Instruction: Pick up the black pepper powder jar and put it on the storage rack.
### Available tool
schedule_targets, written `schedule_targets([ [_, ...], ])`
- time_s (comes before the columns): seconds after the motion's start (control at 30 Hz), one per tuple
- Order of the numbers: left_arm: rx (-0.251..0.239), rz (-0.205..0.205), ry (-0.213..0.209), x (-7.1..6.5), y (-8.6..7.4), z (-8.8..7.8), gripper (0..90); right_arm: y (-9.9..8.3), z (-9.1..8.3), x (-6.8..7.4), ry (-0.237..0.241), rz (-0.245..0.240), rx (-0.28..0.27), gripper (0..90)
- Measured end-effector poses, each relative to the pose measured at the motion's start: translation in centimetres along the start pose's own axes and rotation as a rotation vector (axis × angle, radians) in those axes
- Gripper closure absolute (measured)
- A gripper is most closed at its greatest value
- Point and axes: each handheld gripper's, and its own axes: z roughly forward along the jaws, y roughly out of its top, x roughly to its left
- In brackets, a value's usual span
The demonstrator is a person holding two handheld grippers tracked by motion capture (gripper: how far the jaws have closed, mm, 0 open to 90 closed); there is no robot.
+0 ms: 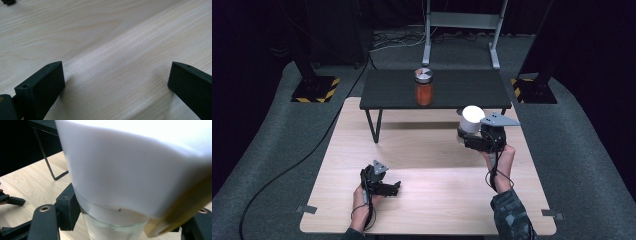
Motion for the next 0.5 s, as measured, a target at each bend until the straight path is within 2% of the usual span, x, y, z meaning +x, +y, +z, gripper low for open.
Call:
schedule_targets([
  [0.5,0.000,0.001,-0.001,0.0,0.0,0.0,0.4,1.3,0.3,-0.3,0.000,-0.011,0.001,29.7],
])
